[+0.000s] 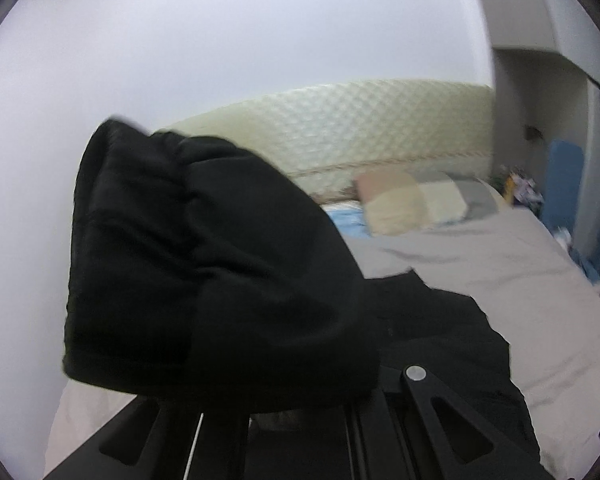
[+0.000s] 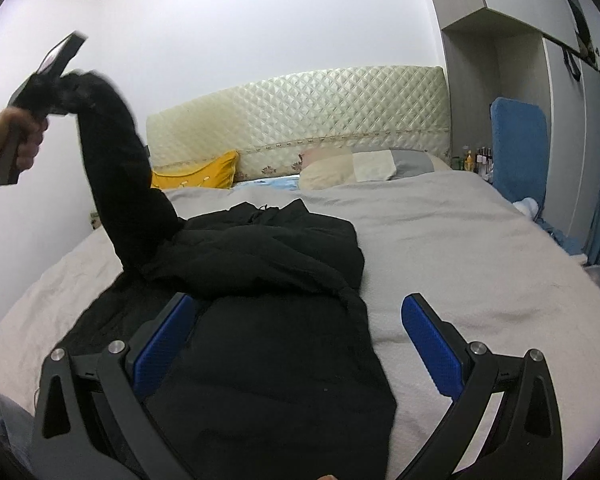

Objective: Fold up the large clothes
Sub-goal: 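Lift the sleeve over the jacket body with the left gripper and release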

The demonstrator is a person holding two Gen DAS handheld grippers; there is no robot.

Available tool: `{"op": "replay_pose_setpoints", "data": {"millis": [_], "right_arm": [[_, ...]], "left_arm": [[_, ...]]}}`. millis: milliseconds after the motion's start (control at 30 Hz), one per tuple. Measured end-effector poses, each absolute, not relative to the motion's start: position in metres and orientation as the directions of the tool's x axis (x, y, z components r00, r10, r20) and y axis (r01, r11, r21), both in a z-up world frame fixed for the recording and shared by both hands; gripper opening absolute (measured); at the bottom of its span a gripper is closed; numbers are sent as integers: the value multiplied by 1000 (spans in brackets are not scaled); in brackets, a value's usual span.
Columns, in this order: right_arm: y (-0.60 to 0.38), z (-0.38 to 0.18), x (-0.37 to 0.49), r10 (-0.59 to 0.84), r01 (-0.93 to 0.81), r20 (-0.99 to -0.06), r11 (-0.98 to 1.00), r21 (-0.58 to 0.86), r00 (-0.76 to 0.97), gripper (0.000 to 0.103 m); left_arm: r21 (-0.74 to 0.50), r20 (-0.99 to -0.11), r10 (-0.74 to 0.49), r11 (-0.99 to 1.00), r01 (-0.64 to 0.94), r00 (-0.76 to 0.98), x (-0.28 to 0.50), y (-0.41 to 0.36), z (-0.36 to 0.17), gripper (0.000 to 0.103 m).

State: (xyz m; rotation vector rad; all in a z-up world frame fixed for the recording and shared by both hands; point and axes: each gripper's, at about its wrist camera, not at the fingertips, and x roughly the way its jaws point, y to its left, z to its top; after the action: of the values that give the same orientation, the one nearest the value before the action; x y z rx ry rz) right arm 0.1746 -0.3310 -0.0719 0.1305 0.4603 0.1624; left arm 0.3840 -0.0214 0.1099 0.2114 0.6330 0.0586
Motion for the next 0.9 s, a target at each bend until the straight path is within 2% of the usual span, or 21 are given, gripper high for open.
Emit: {"op": "replay_pose_setpoints", "data": {"millis": [100, 333, 467, 600, 733, 900], "right_arm": [[-340, -72, 171, 194, -125, -414, 974, 188, 889, 103], [-355, -84, 173, 185, -87, -448, 969, 231, 875, 103], [-364, -89, 176, 166, -46, -460, 964, 261, 872, 103], [-369, -98, 184, 158, -20, -487, 961, 275, 859, 103], [-373, -105, 190, 163, -13, -500, 957, 289, 851, 103], [-374, -114, 198, 175, -5, -515, 950, 314, 839, 103]], "left_arm": [[240, -594, 103, 969, 54, 798, 388, -60, 98, 4], [278, -630, 12, 937, 211, 776, 400, -141, 49, 5], [249, -649, -52, 928, 277, 759, 400, -179, 18, 5], [147, -678, -150, 932, 332, 720, 408, -208, -14, 5], [201, -689, -167, 891, 408, 705, 416, -239, -55, 5], [188, -752, -185, 860, 474, 632, 430, -252, -120, 5]]}}
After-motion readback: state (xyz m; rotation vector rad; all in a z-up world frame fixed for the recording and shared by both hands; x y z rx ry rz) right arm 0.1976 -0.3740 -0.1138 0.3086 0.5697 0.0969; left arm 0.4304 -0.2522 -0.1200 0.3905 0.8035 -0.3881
